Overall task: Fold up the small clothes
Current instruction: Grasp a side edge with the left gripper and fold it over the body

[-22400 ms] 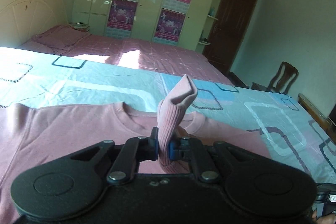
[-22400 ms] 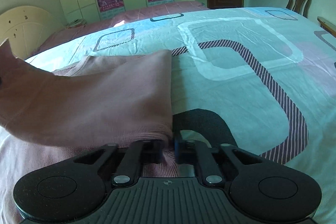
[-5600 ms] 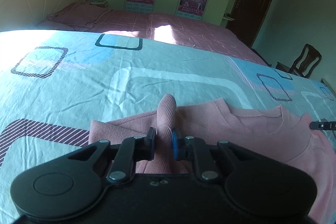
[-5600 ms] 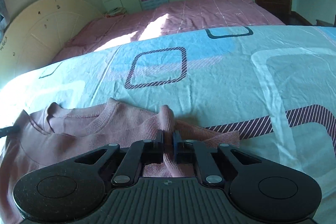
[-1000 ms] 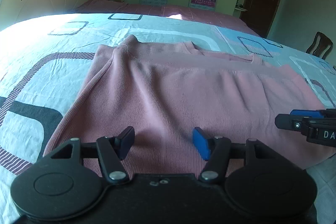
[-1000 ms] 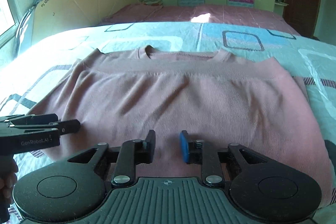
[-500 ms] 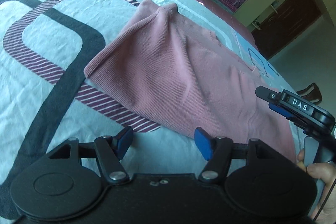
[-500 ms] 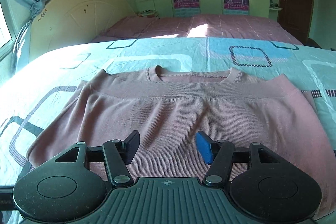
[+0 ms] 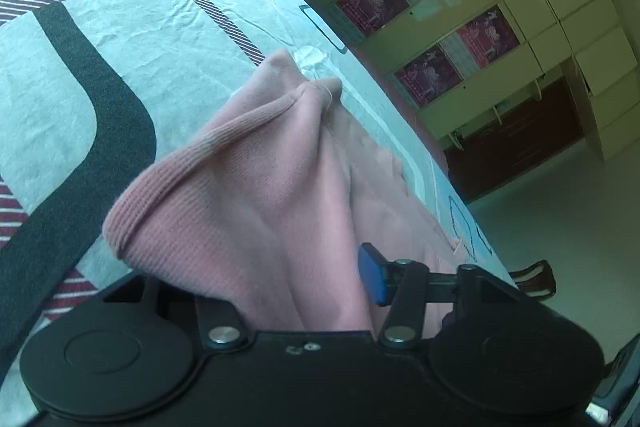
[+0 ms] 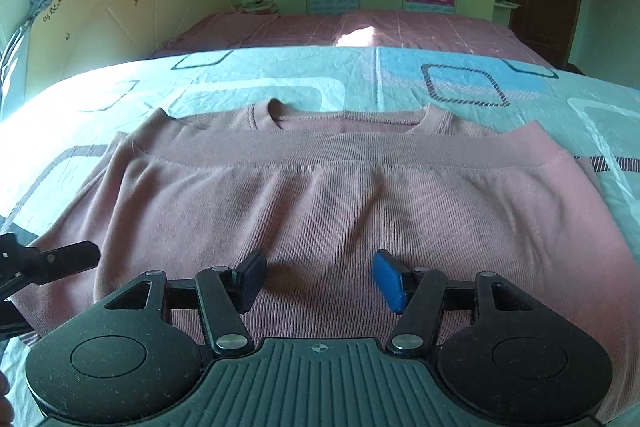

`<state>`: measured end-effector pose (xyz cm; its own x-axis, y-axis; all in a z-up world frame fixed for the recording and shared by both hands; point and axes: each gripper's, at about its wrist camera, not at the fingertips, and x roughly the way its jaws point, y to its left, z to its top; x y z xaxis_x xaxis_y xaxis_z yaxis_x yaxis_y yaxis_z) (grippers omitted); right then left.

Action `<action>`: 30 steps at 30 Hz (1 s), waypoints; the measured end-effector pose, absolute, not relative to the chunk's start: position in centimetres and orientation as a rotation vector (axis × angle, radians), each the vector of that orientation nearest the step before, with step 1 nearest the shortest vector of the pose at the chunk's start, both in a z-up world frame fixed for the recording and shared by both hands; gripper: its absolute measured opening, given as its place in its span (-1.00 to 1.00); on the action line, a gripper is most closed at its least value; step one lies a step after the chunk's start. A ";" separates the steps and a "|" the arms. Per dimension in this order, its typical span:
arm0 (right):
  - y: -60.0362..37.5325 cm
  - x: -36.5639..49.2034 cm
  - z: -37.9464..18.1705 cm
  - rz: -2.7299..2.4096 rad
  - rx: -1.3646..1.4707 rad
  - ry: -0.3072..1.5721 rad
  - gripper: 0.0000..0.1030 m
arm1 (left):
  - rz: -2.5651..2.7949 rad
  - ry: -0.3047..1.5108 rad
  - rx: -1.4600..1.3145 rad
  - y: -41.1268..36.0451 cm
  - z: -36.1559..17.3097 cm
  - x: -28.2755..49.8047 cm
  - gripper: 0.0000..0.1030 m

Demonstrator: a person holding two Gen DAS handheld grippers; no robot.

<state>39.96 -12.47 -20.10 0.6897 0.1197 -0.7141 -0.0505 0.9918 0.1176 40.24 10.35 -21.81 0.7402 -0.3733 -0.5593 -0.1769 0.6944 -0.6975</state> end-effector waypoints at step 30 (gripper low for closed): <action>-27.1 38.0 -17.2 0.067 0.358 0.747 0.17 | -0.441 0.547 -0.286 -9.1 -10.3 42.7 -0.82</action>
<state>37.98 -27.05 -17.25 0.7342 0.1858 -0.6530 0.0665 0.9375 0.3415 42.70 -9.14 -10.35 0.7646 -0.4746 -0.4360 0.3255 0.8683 -0.3743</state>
